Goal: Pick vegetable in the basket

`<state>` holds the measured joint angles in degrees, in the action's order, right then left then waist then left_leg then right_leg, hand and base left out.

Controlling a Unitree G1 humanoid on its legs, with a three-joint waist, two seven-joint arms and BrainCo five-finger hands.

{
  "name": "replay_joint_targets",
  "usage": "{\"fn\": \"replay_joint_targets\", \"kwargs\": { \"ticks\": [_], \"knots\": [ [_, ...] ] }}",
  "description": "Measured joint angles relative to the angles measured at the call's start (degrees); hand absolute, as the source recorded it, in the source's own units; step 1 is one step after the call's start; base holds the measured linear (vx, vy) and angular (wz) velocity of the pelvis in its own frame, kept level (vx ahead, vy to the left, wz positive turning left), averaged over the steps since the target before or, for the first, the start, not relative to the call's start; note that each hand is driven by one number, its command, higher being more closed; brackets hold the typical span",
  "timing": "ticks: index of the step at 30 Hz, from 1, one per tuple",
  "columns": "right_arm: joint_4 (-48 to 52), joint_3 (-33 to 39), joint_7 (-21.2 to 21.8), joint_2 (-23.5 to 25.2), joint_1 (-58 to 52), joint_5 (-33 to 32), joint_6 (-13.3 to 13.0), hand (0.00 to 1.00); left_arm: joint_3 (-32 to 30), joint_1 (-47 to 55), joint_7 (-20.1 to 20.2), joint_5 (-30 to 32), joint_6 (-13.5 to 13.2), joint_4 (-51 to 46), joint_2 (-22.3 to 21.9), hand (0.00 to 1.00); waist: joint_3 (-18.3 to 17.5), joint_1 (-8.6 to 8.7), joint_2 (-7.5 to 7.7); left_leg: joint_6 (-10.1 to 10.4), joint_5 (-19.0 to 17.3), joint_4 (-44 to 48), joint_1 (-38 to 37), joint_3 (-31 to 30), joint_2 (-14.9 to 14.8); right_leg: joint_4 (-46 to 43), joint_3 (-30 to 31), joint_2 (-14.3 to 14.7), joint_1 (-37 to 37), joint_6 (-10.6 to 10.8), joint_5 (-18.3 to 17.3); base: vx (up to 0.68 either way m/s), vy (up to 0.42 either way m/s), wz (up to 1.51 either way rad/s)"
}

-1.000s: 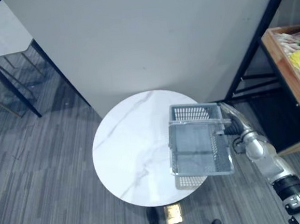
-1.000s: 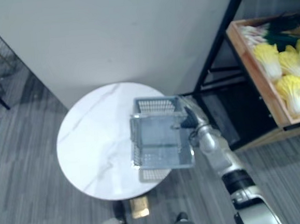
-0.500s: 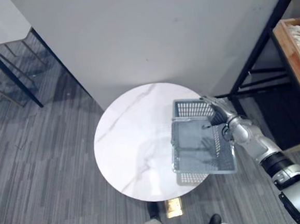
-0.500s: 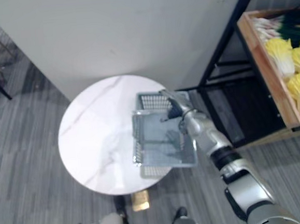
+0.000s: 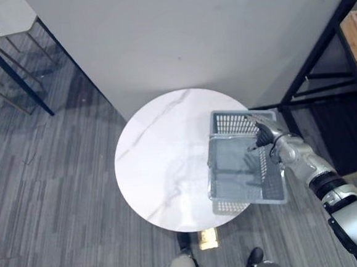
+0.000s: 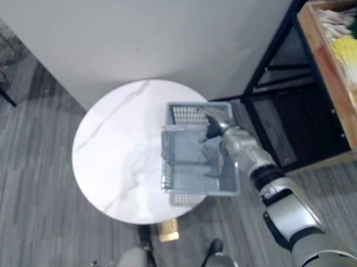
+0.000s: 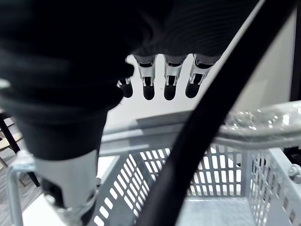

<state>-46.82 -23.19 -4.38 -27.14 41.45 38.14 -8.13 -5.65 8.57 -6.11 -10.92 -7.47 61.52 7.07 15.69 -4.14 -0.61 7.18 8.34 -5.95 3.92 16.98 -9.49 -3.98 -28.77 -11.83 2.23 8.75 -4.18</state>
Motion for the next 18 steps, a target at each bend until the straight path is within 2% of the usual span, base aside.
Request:
{"fn": "replay_joint_targets", "kwargs": {
  "ticks": [5,6,18],
  "knots": [
    [-6.14,-0.12,-0.09,0.03,1.43,1.93,0.34,0.0,1.31,-0.09,-0.31,-0.14,-0.75,-0.03,0.04,0.0,0.41,-0.1,-0.6,0.06,0.04,0.0,0.1,-0.32,0.15,0.0,-0.48,-0.15,0.09,0.0,0.0,0.0,-0.003,0.01],
    [-6.5,-0.11,-0.14,0.03,1.44,1.93,0.39,1.0,1.37,-0.09,-0.31,-0.14,-0.78,-0.02,0.04,0.0,0.43,-0.11,-0.63,0.08,0.05,0.0,0.12,-0.37,0.16,0.0,-0.53,-0.16,0.1,0.0,0.0,0.0,0.0,0.0],
    [-9.92,0.38,-0.46,0.03,3.21,2.58,0.4,1.0,2.08,-0.46,-0.39,-0.12,-0.75,0.04,0.15,0.0,0.76,0.05,-0.99,0.08,0.05,-0.01,0.15,-0.45,0.28,-0.01,-0.6,-0.28,0.11,0.01,-0.01,0.0,0.0,0.0]
  ]
}}
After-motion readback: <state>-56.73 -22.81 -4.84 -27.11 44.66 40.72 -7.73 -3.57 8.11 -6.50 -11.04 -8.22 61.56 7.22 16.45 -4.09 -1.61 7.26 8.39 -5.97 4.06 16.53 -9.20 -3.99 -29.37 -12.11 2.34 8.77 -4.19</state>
